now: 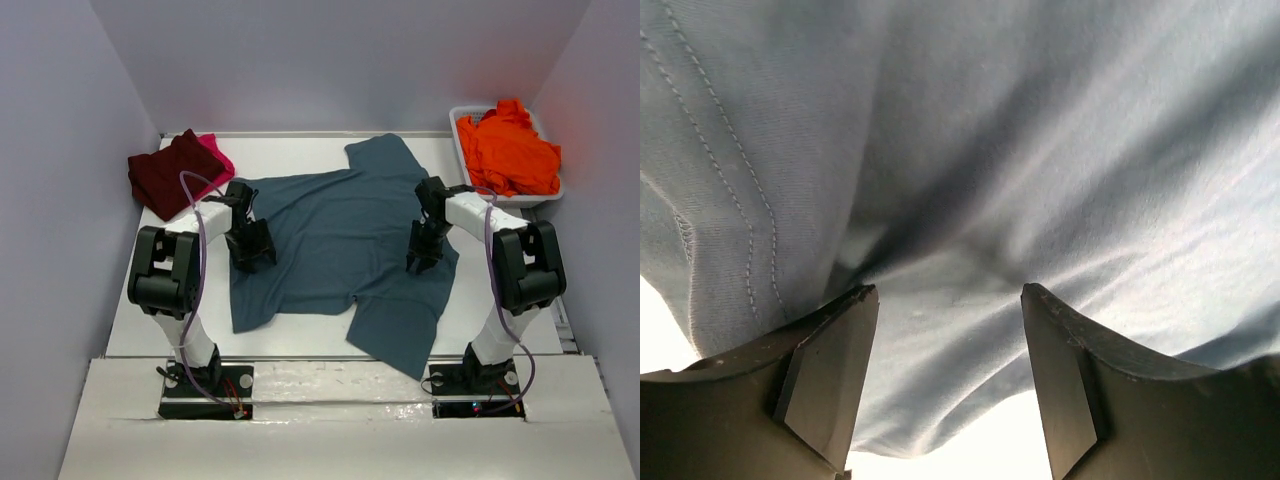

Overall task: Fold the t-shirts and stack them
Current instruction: Flatten the tshirt out

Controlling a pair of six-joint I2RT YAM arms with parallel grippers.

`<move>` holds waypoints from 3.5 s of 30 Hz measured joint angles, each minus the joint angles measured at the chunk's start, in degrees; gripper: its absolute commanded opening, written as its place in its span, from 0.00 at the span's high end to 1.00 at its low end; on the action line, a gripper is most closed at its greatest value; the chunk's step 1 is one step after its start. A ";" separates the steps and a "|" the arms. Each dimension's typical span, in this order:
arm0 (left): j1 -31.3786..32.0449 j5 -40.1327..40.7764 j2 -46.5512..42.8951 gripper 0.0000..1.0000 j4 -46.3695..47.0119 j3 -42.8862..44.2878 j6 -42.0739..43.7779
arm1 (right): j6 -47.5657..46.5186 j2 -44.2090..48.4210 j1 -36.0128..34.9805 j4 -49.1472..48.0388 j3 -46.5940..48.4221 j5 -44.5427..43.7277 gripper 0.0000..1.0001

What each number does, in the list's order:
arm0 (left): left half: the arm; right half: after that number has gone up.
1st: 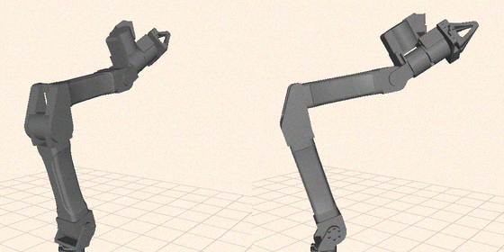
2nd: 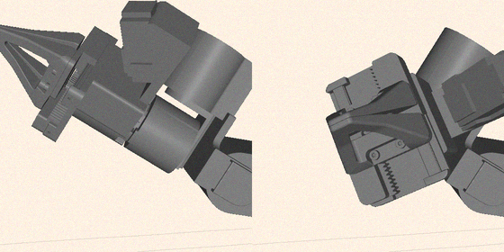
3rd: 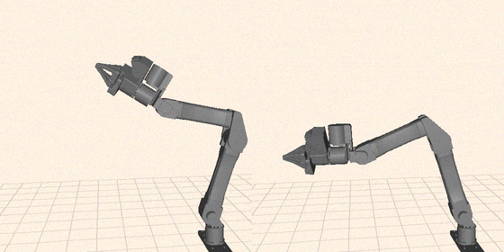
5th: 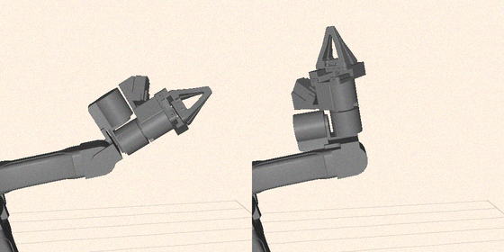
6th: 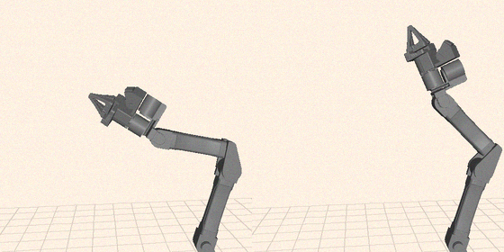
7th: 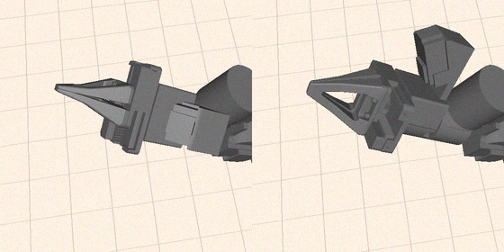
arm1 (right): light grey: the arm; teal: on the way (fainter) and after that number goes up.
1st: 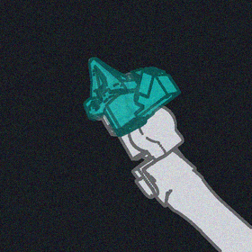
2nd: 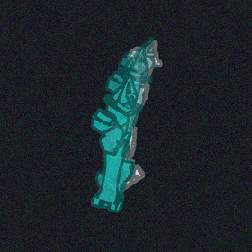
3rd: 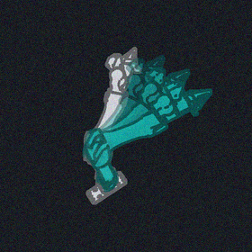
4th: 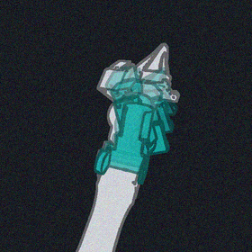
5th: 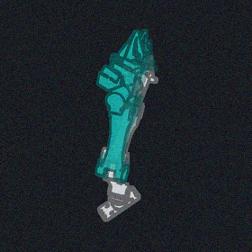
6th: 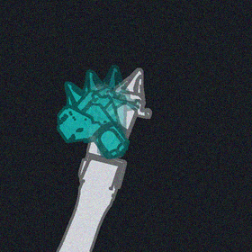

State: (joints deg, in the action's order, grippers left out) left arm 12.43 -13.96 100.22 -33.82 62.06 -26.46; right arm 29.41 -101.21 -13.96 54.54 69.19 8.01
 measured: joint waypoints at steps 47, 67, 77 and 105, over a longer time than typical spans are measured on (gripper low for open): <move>-8.46 -8.35 -2.01 0.27 1.40 -4.09 0.70 | 1.88 1.79 0.02 -3.74 -13.05 7.82 0.64; -9.55 -9.51 -11.43 0.27 1.16 -15.17 0.26 | 2.97 13.42 0.00 -0.39 -26.05 7.45 0.64; -9.94 -9.62 -18.16 0.27 -1.16 -19.23 -0.26 | 3.61 19.34 0.00 2.67 -26.95 7.48 0.64; -9.94 1.68 34.97 0.31 -7.30 63.80 7.23 | 3.58 -17.84 0.04 -0.98 31.78 -0.13 0.58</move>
State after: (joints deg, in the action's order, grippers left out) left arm 2.48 -12.27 135.20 -41.12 125.86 -19.22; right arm 32.99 -119.04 -13.91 53.56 100.97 7.88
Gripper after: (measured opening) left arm 0.698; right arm 0.423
